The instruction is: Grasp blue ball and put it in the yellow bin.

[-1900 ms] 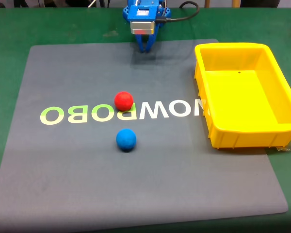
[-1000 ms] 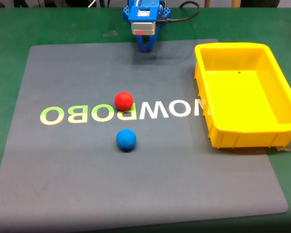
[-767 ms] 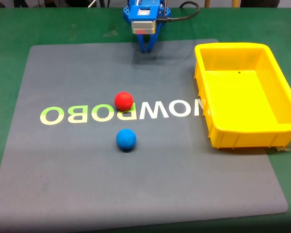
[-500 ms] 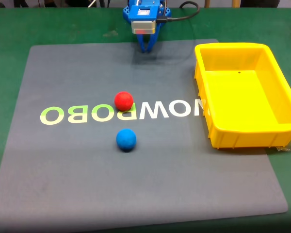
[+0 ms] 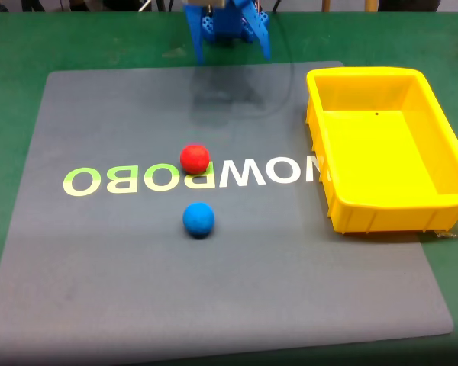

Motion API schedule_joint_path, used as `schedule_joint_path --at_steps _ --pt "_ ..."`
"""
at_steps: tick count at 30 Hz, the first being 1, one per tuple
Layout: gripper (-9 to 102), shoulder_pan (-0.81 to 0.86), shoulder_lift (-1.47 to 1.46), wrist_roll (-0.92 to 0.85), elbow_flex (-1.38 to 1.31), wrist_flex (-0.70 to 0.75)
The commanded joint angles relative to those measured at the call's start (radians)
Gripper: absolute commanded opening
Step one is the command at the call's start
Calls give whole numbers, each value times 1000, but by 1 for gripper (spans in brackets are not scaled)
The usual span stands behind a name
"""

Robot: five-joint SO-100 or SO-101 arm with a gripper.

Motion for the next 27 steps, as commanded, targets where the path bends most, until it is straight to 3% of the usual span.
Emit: schedule_joint_path --at_steps 1,13,27 --pt "45 15 -333 17 -334 -83" --pt "45 41 -1062 -11 -954 -227" --pt "44 32 -1531 -38 -1305 -295"
